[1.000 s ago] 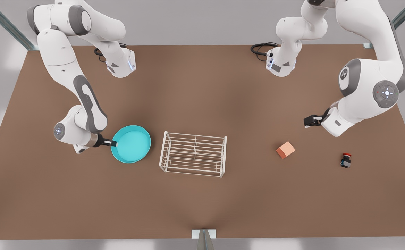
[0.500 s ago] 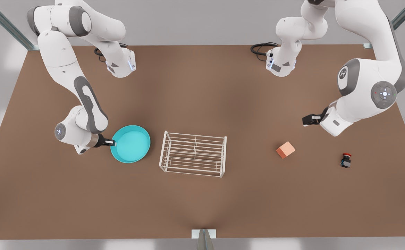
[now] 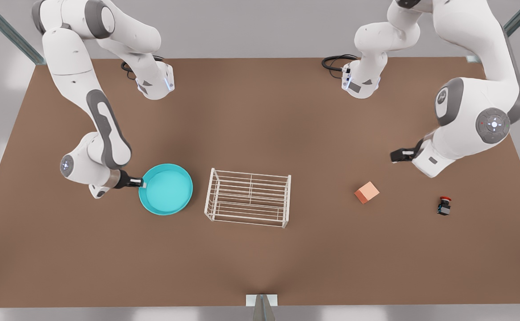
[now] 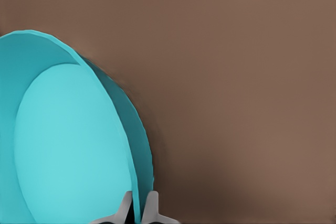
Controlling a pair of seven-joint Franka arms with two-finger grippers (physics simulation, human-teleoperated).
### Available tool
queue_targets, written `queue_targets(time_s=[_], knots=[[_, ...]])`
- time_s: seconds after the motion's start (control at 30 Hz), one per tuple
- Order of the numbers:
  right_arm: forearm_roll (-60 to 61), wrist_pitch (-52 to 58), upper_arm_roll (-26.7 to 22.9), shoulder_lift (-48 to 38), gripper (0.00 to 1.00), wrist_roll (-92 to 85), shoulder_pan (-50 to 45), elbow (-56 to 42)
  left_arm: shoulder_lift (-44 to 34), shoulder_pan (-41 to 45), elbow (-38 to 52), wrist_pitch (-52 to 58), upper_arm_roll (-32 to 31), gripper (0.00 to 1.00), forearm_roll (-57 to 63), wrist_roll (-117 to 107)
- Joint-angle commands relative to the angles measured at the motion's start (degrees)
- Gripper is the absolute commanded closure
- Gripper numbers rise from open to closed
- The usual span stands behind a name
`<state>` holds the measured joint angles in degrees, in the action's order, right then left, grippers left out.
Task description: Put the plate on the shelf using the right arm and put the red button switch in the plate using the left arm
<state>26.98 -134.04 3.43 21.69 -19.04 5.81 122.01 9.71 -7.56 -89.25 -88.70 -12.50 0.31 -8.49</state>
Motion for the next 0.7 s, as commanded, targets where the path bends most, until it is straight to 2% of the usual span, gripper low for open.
queue_targets(time_s=[0.0,0.2,0.27,0.33,0.37,0.47,0.53,0.67], knots=[[-0.27,3.26,0.00,-0.68,0.83,-2.23,0.00,-0.28,0.05,-1.23,-0.23,-2.18,0.10,0.00,-0.57,4.54],[1.14,10.90,0.00,-5.86,0.83,-3.11,0.00,-0.99,-0.04,-1.23,-0.66,-2.70,0.02,0.00,1.18,5.59],[2.02,13.54,0.00,-7.89,0.83,-3.10,-0.09,-0.99,1.01,-3.08,-2.95,-8.75,0.19,0.00,3.91,16.57],[3.16,15.30,0.35,-8.68,0.83,-3.02,-0.09,-1.07,4.88,-4.39,-2.77,-11.93,0.28,0.00,7.34,18.68],[4.04,16.53,0.70,-9.56,0.83,-2.93,-0.09,-1.07,6.64,-7.91,-1.90,-12.28,0.28,0.00,1.55,26.85],[5.27,18.20,2.11,-11.05,0.83,-2.67,-0.18,-1.42,13.66,-9.49,2.23,-21.15,0.72,0.00,6.19,33.52],[6.33,20.92,3.07,-11.67,0.83,-2.58,-0.36,-3.18,18.76,-12.56,2.32,-29.41,0.81,0.00,4.27,45.21],[7.82,21.54,7.73,-13.43,0.83,-2.05,-0.36,-4.59,21.84,-13.89,1.80,-34.78,0.72,0.00,2.41,64.74]])
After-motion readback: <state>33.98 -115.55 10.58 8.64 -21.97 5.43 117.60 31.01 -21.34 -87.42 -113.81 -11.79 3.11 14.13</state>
